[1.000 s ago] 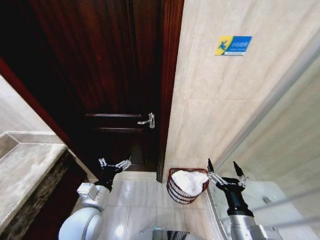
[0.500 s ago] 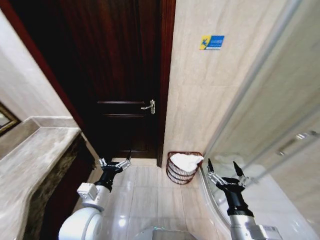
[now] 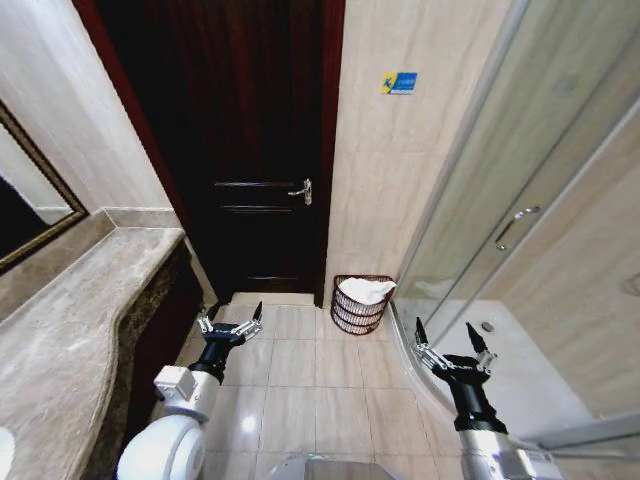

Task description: Discard the used towel into the hamper.

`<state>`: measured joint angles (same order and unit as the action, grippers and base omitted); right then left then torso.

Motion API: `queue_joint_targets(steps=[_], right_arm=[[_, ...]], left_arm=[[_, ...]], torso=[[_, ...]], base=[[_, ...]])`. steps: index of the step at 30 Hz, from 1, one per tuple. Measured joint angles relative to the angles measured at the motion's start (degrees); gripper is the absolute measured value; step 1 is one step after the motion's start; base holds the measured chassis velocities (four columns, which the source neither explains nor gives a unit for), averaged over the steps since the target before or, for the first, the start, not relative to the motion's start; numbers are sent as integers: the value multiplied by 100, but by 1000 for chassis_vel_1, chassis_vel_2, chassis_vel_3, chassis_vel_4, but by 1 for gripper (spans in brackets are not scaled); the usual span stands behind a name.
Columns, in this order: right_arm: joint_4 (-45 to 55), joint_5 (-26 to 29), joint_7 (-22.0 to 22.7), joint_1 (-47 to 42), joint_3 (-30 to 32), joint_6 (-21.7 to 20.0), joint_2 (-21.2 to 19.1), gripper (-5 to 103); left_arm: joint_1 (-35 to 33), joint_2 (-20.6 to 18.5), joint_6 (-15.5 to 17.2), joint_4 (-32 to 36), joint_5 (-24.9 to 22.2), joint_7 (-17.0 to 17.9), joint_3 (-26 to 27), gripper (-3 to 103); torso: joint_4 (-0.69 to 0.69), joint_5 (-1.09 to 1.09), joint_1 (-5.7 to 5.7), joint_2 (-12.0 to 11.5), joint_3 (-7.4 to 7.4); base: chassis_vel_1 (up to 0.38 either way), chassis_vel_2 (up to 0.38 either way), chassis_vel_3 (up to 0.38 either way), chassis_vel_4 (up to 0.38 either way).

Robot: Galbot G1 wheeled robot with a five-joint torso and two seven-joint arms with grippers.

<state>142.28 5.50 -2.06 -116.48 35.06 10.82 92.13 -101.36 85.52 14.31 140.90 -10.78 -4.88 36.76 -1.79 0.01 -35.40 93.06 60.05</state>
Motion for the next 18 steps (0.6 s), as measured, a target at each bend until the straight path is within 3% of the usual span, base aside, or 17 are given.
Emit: queue_joint_targets(steps=[8,18], right_arm=[[0,0,0,1,0,0,0,100],[0,0,0,-1,0,0,0,100]], left_arm=[[2,0,0,0,0,0,0,100],[0,0,0,0,0,0,0,100]], torso=[[0,-1,-10,-4,3],[0,-1,1,0,0]], base=[[-60,41,60,-43],[110,-88,-113,80]])
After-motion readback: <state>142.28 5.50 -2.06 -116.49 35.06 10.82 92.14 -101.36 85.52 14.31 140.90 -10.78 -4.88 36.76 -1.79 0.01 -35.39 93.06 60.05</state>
